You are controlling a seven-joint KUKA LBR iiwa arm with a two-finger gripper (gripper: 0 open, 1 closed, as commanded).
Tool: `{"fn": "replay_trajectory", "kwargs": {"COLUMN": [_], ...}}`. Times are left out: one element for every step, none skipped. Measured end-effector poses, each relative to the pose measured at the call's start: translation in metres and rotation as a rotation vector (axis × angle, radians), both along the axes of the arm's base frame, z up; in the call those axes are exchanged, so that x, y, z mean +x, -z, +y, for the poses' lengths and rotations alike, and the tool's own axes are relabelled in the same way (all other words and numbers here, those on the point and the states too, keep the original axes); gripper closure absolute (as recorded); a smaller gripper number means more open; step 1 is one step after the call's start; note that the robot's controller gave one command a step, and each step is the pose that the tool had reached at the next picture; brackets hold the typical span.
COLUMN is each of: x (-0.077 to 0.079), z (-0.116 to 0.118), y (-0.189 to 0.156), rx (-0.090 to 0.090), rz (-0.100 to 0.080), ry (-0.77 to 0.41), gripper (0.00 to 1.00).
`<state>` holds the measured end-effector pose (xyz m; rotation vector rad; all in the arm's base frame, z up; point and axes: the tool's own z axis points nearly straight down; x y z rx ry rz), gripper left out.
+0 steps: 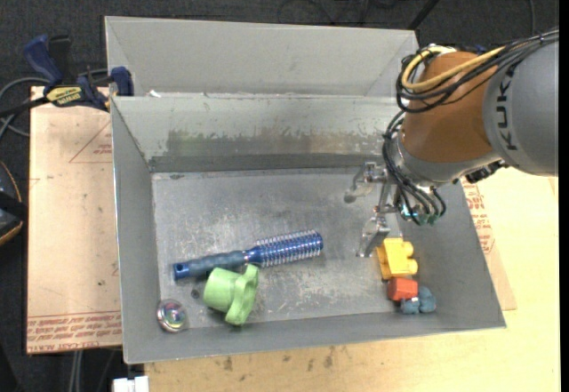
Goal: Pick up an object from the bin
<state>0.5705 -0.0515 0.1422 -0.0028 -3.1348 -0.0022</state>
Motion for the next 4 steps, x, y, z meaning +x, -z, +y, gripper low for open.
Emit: {"fn": "replay_trajectory", "kwargs": {"x": [-0.003, -0.017, -0.020, -0.022], "z": [0.097, 0.120, 0.119, 0.114], "y": [0.066, 0.041, 0.043, 0.066], "rx": [-0.003, 0.002, 0.002, 0.004], "rz": [-0.012, -0.011, -0.008, -0.017], "ry": [-0.477, -0.503, -0.465, -0.405], "gripper": [0.00, 0.00, 0.00, 0.00]}}
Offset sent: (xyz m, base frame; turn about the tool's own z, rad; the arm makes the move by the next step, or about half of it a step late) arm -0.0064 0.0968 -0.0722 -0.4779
